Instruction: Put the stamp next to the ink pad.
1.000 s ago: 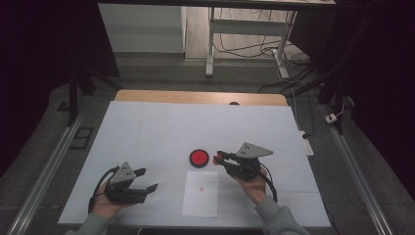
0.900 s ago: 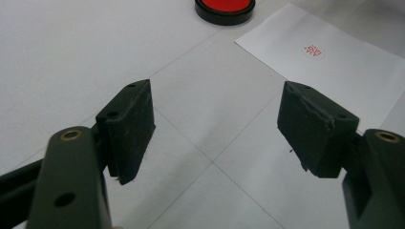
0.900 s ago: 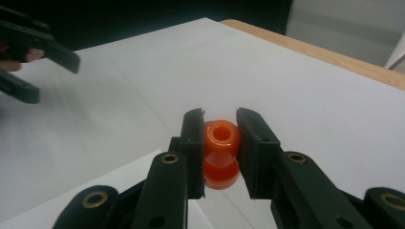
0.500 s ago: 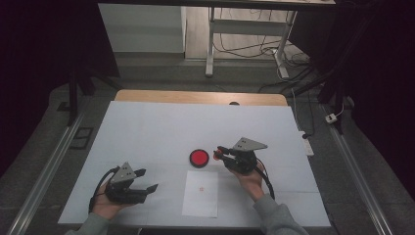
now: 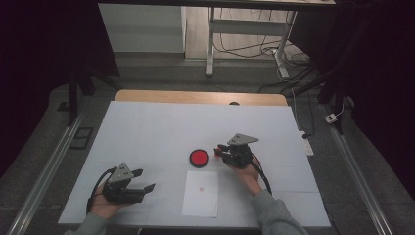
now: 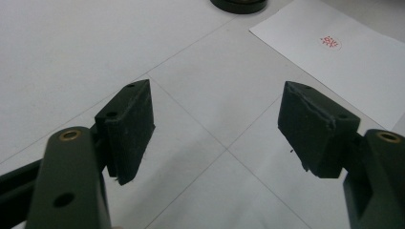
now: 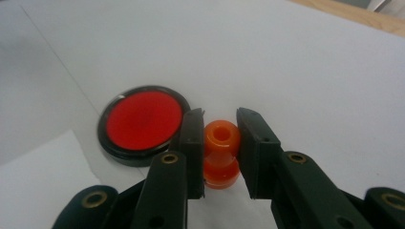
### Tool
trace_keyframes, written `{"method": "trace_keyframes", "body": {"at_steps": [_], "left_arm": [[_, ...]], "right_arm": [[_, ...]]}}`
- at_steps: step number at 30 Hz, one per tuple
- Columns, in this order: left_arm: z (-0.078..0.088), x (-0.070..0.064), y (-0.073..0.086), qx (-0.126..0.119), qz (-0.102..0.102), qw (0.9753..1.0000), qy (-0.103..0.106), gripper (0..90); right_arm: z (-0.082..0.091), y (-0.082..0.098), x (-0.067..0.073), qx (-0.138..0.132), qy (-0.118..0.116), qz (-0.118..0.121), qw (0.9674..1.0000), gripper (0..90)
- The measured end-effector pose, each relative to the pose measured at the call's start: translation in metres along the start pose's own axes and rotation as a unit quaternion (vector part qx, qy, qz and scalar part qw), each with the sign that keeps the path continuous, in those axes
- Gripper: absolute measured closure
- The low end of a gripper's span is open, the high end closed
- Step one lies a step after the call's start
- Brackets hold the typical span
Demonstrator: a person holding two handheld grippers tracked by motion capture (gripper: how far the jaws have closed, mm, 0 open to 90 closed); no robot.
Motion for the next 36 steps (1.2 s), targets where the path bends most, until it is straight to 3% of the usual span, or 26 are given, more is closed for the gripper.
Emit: {"method": "trace_keyframes", "body": {"at_steps": [9,13,17,23,29,36], "left_arm": [[-0.001,0.0,0.001,0.001,0.002,1.0,-0.002,27.8],[0.0,0.002,0.001,0.0,0.006,1.0,-0.003,27.6],[-0.001,0.003,0.002,0.001,0.008,1.0,-0.003,27.1],[-0.001,0.005,0.003,0.001,0.012,0.9999,-0.005,27.1],[-0.001,0.008,0.003,0.0,0.015,0.9999,-0.006,27.1],[-0.002,0.01,0.005,0.003,0.016,0.9999,-0.004,27.1]], "right_arm": [[-0.008,0.007,0.0,0.019,0.005,0.012,0.9997,70.6],[-0.006,0.005,-0.001,0.014,0.012,0.006,0.9998,53.3],[0.009,-0.005,-0.001,-0.014,0.014,0.0,0.9998,47.4],[0.036,-0.004,0.002,-0.026,0.003,0.003,0.9997,45.9],[0.069,0.016,0.002,-0.024,0.001,0.002,0.9997,46.0],[0.114,0.057,-0.008,-0.018,0.021,-0.005,0.9996,46.0]]}}
Point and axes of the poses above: each handheld gripper's, and its own axes: z roughly backward along the jaws, y roughly out of its underside, x roughly to its left, the point moved 10 cm from there along -z, roughly forward along the jaws, and after that the axes turned 5 degrees about x, right-handed, at the moved point
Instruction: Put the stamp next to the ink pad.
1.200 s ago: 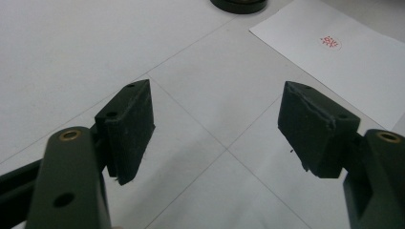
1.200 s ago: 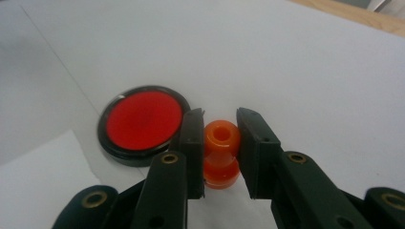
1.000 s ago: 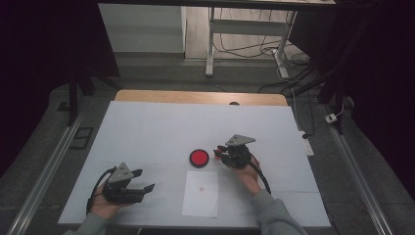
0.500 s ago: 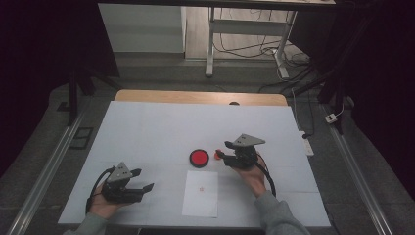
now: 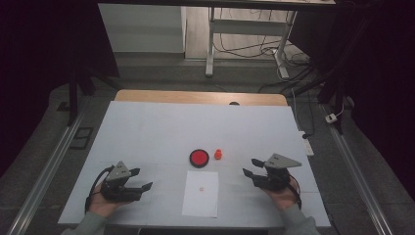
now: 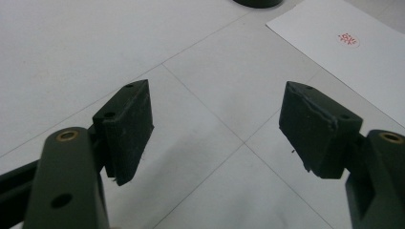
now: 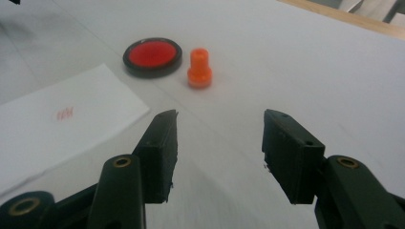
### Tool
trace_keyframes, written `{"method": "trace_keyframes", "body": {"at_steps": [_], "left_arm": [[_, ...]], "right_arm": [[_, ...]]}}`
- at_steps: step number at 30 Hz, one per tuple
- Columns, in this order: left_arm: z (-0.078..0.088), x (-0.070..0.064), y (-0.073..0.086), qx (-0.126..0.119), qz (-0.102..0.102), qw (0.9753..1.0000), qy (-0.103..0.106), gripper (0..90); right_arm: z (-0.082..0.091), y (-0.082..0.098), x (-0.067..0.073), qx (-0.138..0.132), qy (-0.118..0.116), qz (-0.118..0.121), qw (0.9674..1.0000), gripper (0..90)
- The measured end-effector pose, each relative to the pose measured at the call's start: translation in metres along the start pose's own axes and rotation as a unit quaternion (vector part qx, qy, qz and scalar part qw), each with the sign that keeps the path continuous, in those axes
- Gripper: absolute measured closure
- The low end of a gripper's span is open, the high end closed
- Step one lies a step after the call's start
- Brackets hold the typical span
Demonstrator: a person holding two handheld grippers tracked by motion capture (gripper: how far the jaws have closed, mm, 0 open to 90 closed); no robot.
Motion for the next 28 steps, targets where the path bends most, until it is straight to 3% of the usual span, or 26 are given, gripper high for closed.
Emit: {"method": "trace_keyframes", "body": {"at_steps": [5,9,28], "left_arm": [[-0.001,0.0,0.0,0.002,0.002,1.0,0.003,27.1],[-0.002,0.0,0.0,0.003,0.002,1.0,0.002,27.1],[-0.001,0.001,-0.001,0.0,0.003,1.0,0.002,26.9]], "right_arm": [[0.028,0.021,-0.011,-0.005,0.014,-0.018,0.9997,45.9],[0.04,0.031,-0.019,-0.003,0.029,-0.016,0.9995,45.3],[0.041,0.036,-0.02,0.002,0.028,-0.009,0.9996,44.8]]}}
Point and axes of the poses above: each handheld gripper's, and its own axes: z roughly backward along the jaws, y roughly out of its underside, x roughly to its left, the point moved 10 cm from there along -z, roughly forward along the jaws, and after that the axes turned 5 degrees about x, right-handed, at the moved point
